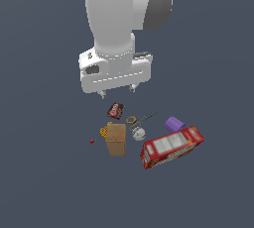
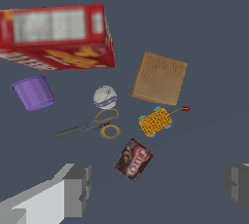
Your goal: Pick up a designated object from a clutter of objects.
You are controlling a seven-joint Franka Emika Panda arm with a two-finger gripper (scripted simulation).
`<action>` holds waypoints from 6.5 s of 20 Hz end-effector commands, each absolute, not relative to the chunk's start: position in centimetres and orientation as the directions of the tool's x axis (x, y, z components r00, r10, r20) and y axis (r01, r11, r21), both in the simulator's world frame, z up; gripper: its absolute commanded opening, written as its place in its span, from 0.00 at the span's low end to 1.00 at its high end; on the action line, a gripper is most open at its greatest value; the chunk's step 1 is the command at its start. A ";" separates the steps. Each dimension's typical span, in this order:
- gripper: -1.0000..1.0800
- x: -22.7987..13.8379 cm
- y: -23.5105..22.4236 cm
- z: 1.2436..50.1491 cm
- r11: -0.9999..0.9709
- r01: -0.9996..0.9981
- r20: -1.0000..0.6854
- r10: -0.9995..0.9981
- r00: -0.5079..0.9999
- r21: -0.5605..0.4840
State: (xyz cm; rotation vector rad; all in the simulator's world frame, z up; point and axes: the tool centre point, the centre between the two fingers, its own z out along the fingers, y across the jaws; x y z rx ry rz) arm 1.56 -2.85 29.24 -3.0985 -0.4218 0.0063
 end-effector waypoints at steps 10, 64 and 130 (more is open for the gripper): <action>0.96 3.8 -3.2 27.2 -0.841 0.541 -0.002 0.541 0.841 -0.007; 0.96 10.0 -4.0 18.1 -0.033 0.999 0.000 0.999 0.033 0.000; 0.00 -2.6 3.3 45.6 -0.028 1.000 -0.001 1.000 0.028 0.000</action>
